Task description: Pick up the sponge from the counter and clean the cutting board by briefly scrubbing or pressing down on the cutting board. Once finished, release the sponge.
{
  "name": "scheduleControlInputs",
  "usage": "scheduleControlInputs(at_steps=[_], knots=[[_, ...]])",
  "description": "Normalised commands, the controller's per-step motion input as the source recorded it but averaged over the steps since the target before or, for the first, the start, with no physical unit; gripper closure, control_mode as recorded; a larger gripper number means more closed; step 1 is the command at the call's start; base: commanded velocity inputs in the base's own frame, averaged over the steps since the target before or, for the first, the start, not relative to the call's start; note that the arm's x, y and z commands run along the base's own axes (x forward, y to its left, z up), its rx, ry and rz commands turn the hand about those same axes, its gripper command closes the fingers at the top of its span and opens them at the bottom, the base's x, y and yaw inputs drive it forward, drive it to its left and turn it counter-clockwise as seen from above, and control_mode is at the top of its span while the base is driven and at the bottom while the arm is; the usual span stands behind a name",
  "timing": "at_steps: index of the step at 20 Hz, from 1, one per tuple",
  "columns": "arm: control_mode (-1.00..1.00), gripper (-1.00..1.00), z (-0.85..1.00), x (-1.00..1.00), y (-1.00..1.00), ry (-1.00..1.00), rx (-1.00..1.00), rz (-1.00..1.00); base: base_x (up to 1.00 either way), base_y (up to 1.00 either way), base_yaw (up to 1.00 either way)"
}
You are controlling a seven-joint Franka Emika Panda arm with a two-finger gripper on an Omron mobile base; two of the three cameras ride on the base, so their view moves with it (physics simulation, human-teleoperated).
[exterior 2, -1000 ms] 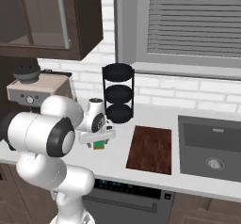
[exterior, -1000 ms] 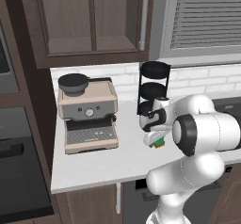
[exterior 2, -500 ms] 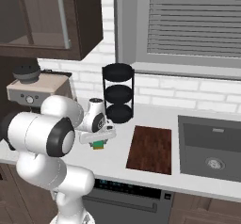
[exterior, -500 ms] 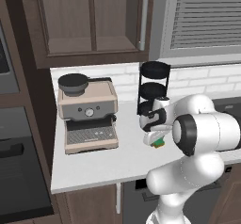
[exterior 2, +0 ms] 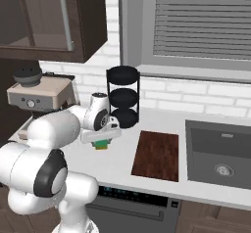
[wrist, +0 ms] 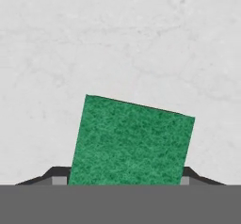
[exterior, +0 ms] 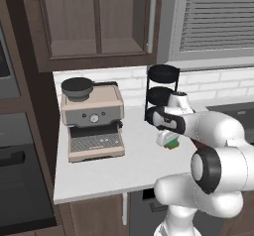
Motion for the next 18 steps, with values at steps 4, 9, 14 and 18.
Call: scheduleControlInputs(at_steps=[4,9,14,18], knots=[[-1.0,1.0,0.6,-0.33,-0.33,0.0,0.1,0.0,0.0,0.0,0.0],[-1.0,1.0,0.53,-0.44,-0.65,-0.02,0.1,0.0,0.0,0.0,0.0],[-1.0,1.0,0.07,-0.37,-0.94,-0.04,0.02,0.0,0.0,0.0,0.0],[-1.0,1.0,-0.02,-0.08,-0.64,0.0,0.0,-0.06,0.0,0.0,0.0]])
